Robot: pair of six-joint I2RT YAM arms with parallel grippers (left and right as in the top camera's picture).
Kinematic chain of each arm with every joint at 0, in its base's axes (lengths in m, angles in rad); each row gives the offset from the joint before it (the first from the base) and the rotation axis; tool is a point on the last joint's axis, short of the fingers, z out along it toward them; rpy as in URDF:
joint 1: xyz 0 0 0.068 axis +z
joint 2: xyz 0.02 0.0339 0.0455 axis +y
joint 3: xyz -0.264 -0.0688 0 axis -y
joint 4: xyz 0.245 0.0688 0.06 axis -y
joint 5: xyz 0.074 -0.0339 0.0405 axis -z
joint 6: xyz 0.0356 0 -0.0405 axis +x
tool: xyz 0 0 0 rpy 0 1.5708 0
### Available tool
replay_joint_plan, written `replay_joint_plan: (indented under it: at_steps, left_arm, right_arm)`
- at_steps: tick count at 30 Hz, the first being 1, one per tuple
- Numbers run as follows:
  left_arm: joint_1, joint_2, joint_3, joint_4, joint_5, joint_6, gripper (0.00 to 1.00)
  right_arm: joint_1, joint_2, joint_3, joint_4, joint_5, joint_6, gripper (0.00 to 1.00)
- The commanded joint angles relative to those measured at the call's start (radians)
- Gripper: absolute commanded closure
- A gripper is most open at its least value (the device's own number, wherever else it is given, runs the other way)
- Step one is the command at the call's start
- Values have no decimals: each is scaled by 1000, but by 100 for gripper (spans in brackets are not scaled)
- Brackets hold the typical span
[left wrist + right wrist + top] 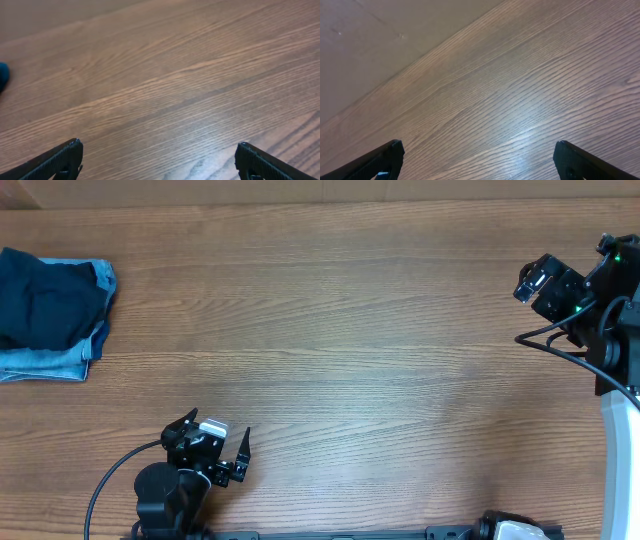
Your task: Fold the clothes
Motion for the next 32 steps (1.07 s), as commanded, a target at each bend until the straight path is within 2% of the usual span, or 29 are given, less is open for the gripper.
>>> replay_joint_plan:
  at_steps: [1, 21, 24, 29, 32]
  left_arm:
    - [-6, -13, -13, 5, -20, 19, 0]
    - [-6, -13, -13, 5, -20, 19, 0]
    - [-6, -13, -13, 5, -20, 19, 0]
    - [-6, -13, -13, 5, -20, 19, 0]
    - [-6, -13, -13, 5, -20, 19, 0]
  right_arm:
    - [-2, -4, 16, 4, 3, -7, 0]
    - [-2, -4, 16, 4, 3, -7, 0]
    - [-2, -4, 16, -11, 103, -81, 0]
    - [7, -56, 9, -171, 160, -114, 0]
    - [23, -152, -37, -148, 220, -188, 0]
